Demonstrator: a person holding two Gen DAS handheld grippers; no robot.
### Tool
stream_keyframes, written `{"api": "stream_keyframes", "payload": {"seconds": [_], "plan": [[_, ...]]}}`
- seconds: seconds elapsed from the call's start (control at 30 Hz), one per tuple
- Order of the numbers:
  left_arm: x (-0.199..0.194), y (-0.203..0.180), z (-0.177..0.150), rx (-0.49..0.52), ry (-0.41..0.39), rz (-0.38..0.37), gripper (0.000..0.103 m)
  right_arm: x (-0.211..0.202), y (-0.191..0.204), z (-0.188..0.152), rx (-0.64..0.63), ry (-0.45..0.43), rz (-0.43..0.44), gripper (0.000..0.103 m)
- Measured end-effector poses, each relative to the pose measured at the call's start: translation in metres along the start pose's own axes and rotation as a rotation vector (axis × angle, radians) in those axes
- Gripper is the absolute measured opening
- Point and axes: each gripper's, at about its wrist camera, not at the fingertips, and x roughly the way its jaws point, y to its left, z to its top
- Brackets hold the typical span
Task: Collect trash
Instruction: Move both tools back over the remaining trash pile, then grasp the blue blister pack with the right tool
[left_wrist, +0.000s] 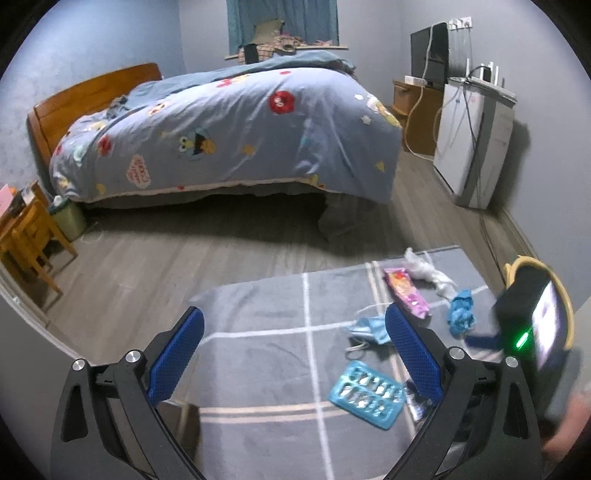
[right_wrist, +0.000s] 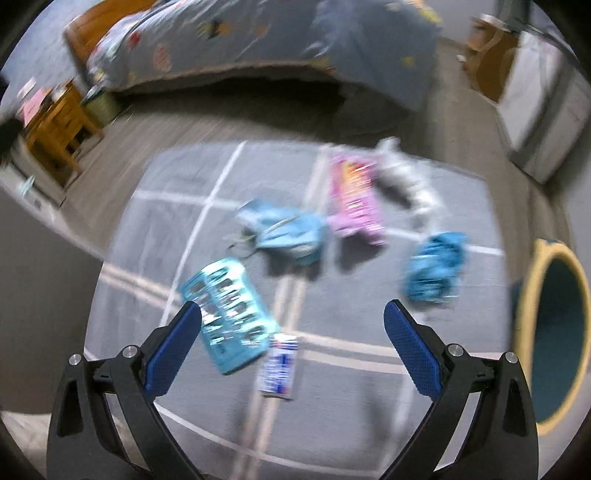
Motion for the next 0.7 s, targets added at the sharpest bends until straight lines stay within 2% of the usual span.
{"api": "stream_keyframes", "payload": {"seconds": [0.17,0.37,0.5,0.7], "plan": [[0.006,0.032,-0.006,-0.074,0.027,-0.007,0.097,0.035,0.034,-0.009,-0.160,0.046,0.015,0.097],[0.024,0.060,-0.016,-0.137,0.083,0.003,0.097,0.058,0.046,-0.011,-0.205,0.094,0.017,0.097],[0.041,0.069,-0.023,-0.203,0.137,-0.024,0.097,0.070,0.047,-0.011,-0.207,0.113,0.019,0.097],[0.052,0.058,-0.029,-0.154,0.169,0.015,0.097,0.078,0.051,-0.006,-0.221,0.107,0.001,0.097]]}}
